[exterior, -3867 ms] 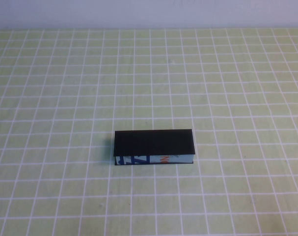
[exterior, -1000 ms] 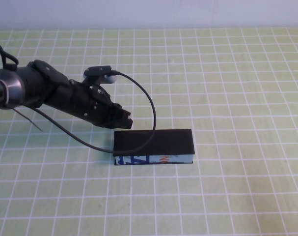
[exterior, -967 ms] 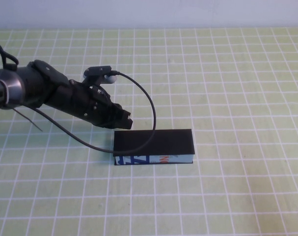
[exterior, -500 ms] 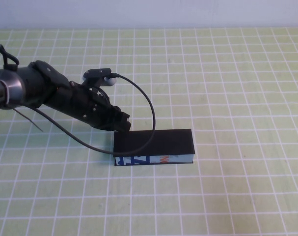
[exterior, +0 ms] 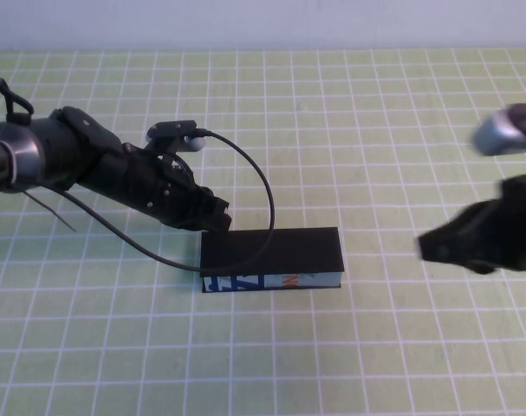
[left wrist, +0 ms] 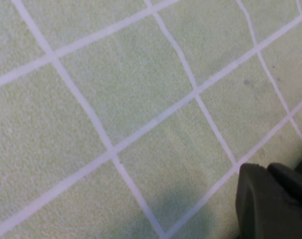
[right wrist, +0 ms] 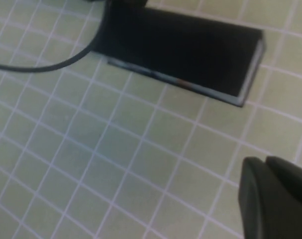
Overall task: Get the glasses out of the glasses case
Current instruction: Pick up the glasses from the glasses case
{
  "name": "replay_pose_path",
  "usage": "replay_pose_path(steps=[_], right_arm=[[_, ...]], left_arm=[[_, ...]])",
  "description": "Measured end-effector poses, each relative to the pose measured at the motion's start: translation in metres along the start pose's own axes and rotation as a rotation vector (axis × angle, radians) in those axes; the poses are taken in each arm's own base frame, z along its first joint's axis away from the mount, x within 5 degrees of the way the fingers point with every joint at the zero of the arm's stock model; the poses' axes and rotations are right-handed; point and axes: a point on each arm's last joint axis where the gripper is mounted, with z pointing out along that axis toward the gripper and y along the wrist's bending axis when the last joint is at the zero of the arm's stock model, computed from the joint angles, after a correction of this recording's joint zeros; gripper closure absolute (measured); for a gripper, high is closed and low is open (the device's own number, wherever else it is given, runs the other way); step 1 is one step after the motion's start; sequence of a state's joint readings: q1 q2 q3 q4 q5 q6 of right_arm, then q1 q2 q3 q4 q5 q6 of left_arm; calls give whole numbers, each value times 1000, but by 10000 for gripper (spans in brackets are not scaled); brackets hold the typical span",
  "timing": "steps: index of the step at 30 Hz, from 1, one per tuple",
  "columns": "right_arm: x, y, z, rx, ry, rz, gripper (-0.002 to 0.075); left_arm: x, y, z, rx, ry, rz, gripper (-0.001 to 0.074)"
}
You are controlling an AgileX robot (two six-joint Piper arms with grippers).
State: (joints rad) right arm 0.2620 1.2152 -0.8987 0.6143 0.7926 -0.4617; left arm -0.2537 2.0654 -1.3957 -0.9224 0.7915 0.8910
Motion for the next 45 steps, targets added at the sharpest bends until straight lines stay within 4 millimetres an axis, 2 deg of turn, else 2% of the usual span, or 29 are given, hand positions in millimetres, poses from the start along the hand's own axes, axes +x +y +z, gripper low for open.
replay_pose_path(steps=[4,8,11,14,16,20,23,34,45], right_arm=[[-16,34,49,-45,120,-217,743],[-17,65,91,-39,191,-588,743],[-13,75,116,-21,205,-743,741],[-11,73,133,12,209,-828,707],[-11,70,141,26,203,-875,649],[-11,66,154,37,190,-964,479],[-13,64,164,52,157,-992,415],[-9,54,193,83,150,-1109,407],[-9,50,207,113,117,-1166,407]], left_arm=[[0,0,0,0,0,0,739],[0,0,0,3,3,-1,739],[0,0,0,4,3,-1,739],[0,0,0,5,4,-1,739],[0,0,0,5,4,-1,739],[0,0,0,5,4,-1,739],[0,0,0,5,4,-1,739],[1,-1,0,10,8,-1,739],[1,-1,0,13,9,-2,739]])
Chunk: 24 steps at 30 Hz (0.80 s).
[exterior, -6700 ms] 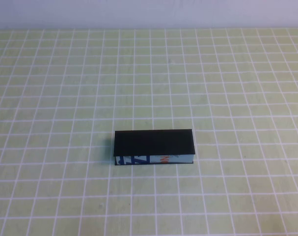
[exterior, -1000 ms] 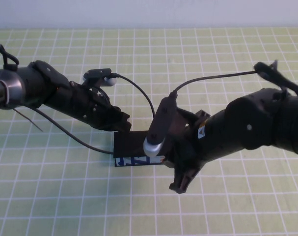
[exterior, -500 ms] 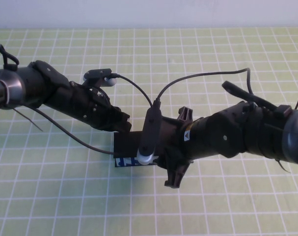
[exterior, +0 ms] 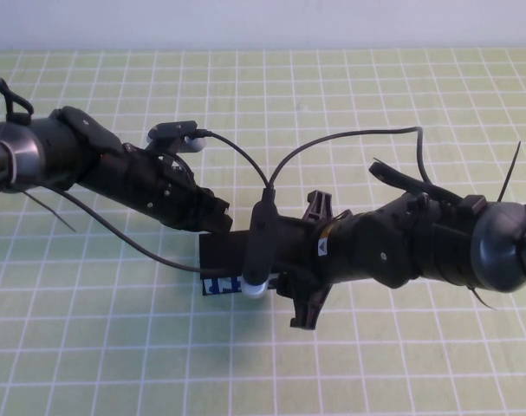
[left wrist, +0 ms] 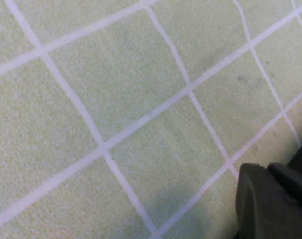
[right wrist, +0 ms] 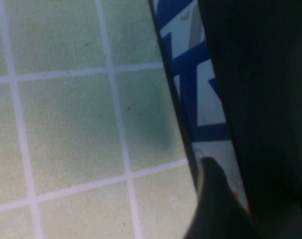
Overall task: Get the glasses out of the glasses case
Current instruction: Pick up the glasses from the glasses case
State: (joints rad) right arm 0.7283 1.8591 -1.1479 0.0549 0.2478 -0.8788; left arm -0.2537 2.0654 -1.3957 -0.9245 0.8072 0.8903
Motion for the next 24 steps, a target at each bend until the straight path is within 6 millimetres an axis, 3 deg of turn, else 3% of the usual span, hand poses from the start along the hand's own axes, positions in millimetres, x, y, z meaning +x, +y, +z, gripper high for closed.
replay_pose_path(steps=[5,14,19,22,24], right_arm=[[0,-1,3,17,-7,-19,430],[-2,-2,2,26,-10,-56,668],[-7,-6,-10,43,-29,-65,700],[-12,-9,-21,61,-48,-62,716],[-14,-11,-26,66,-56,-57,724]], left_arm=[[0,0,0,2,1,0,739],[-2,0,-1,-1,-6,4,739],[-2,-1,-1,5,-4,3,739],[-7,-4,-12,15,-13,19,739],[-15,-10,-32,8,-53,43,739]])
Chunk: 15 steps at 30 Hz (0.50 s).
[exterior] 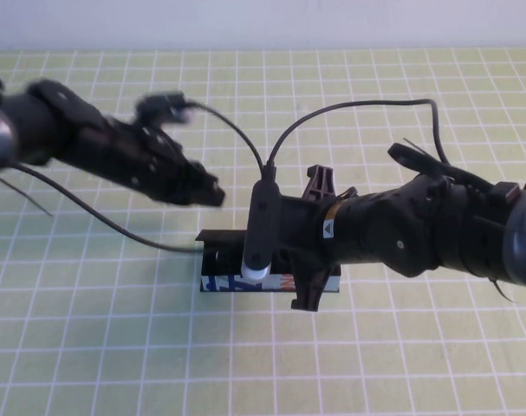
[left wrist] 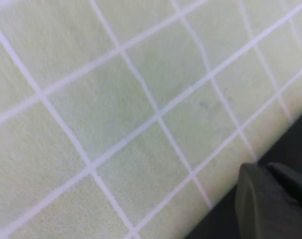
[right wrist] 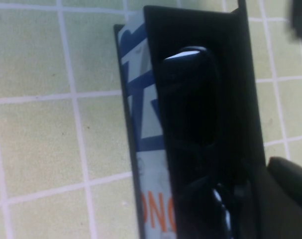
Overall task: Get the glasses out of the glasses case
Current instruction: Pick up the glasses from the glasses case
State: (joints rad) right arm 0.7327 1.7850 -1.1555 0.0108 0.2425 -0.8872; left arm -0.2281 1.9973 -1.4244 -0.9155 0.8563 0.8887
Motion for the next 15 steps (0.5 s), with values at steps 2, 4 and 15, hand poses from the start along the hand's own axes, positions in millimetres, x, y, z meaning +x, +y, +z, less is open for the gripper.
replay_pose_path(steps=[2,4,15], right_arm=[[-1,-1,-3,3,-3,5,727],[-1,-2,-4,4,-4,9,729],[1,-6,-5,22,-12,26,731]], left_arm=[[-8,-7,-26,-8,-48,22,739],[-16,-18,-57,-9,-96,60,739],[41,-44,-79,143,-152,263,739]])
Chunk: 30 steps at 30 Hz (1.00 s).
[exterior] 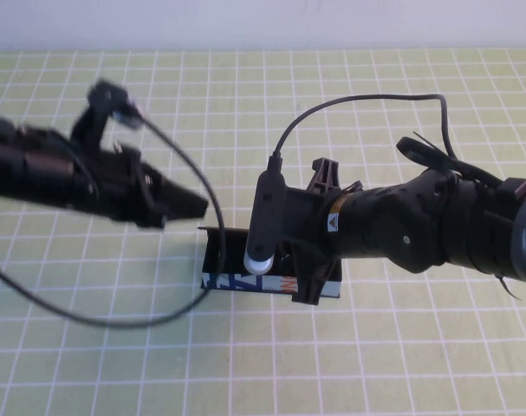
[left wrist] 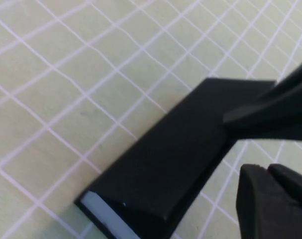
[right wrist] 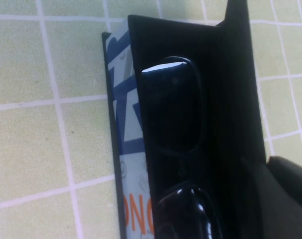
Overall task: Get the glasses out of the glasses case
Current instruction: Pick up the glasses from the glasses case
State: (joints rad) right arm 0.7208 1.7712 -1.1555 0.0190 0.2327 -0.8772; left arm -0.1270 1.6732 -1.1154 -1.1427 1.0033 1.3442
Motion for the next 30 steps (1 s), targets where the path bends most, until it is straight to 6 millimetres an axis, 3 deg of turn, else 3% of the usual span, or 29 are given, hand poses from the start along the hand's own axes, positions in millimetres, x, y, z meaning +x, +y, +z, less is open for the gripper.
replay_pose_path(steps=[7,23,25,30], right_arm=[[0,-1,0,2,-1,6,732],[-1,-1,0,1,-14,54,726],[-1,-1,0,2,-18,62,692],[-9,-4,-19,-6,-60,169,494]], left_arm=[[48,10,29,66,29,-5,739],[73,48,70,76,-45,-40,739],[73,49,70,75,-48,-42,739],[73,49,71,75,-49,-45,739]])
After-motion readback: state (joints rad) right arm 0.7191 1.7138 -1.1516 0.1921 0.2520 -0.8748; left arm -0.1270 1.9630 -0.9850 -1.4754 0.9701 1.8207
